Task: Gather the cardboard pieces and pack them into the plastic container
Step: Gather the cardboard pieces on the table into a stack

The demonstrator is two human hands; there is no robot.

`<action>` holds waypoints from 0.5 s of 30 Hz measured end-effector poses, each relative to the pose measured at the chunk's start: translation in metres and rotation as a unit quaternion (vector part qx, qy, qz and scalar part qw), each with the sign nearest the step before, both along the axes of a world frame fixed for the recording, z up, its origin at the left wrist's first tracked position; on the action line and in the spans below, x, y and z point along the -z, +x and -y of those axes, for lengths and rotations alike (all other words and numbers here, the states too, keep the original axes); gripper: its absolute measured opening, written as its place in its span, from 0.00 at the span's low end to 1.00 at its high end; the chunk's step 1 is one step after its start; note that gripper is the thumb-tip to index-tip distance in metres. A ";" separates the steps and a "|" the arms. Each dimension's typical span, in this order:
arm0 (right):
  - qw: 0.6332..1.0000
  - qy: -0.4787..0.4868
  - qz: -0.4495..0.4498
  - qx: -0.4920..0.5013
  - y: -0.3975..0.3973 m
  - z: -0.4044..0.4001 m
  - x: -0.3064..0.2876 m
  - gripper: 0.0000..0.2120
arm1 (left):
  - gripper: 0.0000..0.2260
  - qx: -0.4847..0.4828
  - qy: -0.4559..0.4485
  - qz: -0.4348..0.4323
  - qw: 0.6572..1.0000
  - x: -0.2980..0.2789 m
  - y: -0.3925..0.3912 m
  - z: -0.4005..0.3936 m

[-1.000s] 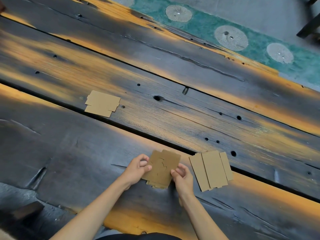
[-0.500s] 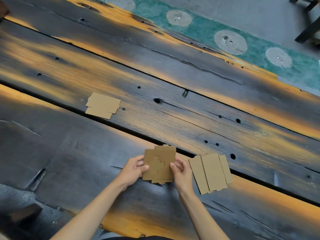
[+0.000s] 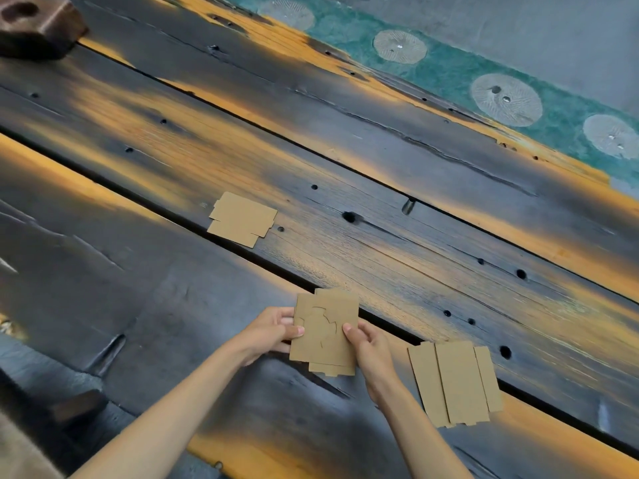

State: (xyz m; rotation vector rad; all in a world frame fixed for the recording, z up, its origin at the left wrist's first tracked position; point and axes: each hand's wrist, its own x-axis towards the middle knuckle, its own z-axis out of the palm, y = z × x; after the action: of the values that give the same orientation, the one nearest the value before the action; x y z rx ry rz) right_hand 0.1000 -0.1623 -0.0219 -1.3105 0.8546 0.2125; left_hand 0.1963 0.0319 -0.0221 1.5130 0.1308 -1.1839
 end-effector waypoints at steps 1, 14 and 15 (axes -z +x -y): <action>1.000 0.000 -0.003 0.002 0.006 -0.002 0.001 0.08 | 0.11 0.015 0.010 0.014 1.000 0.000 0.010 -0.004; 0.999 0.037 -0.029 0.003 0.043 0.006 0.024 0.09 | 0.29 0.215 0.383 0.543 0.716 0.019 0.184 -0.068; 0.999 0.042 -0.032 0.004 0.045 0.008 0.026 0.09 | 0.33 0.247 0.394 0.551 0.693 0.022 0.191 -0.071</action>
State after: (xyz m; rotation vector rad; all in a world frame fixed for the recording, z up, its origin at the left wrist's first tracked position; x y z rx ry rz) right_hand 0.1452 -0.1698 -0.0482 -1.2265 0.8950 0.2831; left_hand 0.3869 0.1032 -0.0439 2.9390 -0.7223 -0.3467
